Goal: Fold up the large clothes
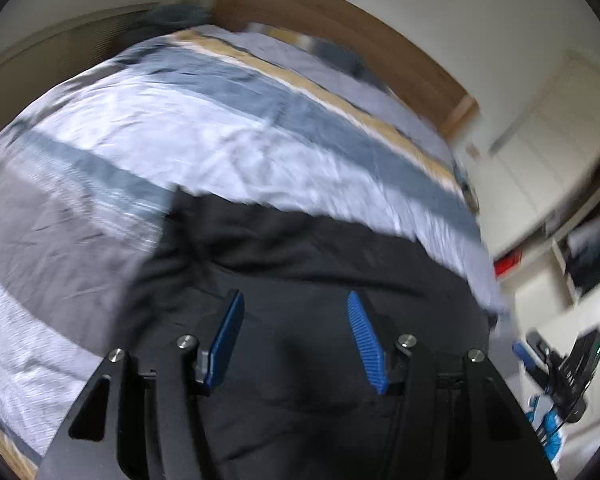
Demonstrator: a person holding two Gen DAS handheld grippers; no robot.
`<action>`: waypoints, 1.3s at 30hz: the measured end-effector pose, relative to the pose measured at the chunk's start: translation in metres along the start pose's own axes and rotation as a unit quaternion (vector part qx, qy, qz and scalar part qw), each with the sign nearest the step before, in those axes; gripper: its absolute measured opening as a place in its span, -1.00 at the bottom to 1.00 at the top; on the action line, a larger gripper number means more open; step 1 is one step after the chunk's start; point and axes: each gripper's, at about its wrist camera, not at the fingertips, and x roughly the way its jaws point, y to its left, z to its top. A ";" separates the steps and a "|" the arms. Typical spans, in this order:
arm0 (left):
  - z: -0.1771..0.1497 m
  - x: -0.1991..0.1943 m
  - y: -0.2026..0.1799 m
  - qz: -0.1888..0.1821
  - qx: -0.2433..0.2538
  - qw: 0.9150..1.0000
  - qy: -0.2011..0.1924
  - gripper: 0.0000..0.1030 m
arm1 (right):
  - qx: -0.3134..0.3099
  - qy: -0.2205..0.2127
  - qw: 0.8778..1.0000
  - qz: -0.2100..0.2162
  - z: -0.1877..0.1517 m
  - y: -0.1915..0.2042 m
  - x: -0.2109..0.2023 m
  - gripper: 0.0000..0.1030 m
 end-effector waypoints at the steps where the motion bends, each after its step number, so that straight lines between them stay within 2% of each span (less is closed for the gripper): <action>1: -0.005 0.009 -0.012 -0.002 0.015 1.000 0.008 0.02 | -0.018 0.009 1.000 0.000 -0.007 0.013 0.011 0.74; 6: -0.014 0.065 -0.059 0.024 0.076 0.997 0.023 0.02 | -0.071 0.049 0.996 -0.008 -0.023 0.046 0.067 0.73; 9: -0.007 0.102 -0.074 0.069 0.103 0.992 0.031 0.02 | -0.090 0.066 0.993 -0.035 -0.017 0.049 0.105 0.73; 13: 0.008 0.151 -0.076 0.101 0.095 0.989 0.053 0.02 | -0.091 0.083 0.991 -0.055 -0.001 0.042 0.143 0.73; 17: 0.022 0.187 -0.075 0.127 0.108 0.983 0.072 0.04 | -0.079 0.098 0.990 -0.063 0.012 0.029 0.178 0.76; 22: 0.037 0.212 -0.068 0.136 0.109 0.980 0.093 0.14 | -0.071 0.112 0.989 -0.067 0.020 0.016 0.205 0.78; 25: 0.043 0.210 -0.052 0.110 0.096 0.984 0.103 0.21 | -0.068 0.115 0.990 -0.050 0.022 0.003 0.204 0.78; 27: 0.046 0.205 -0.039 0.108 0.093 0.984 0.103 0.22 | -0.069 0.113 0.990 -0.037 0.022 -0.011 0.195 0.78; 32: 0.052 0.186 0.030 0.154 0.048 0.981 0.107 0.22 | -0.017 0.099 0.994 -0.040 0.022 -0.071 0.163 0.77; 35: 0.051 0.174 0.074 0.200 0.012 0.973 0.111 0.22 | 0.007 0.097 0.993 -0.067 0.021 -0.106 0.145 0.76; 39: 0.046 0.153 0.113 0.222 -0.035 0.968 0.110 0.22 | 0.018 0.108 0.985 -0.135 0.018 -0.141 0.124 0.76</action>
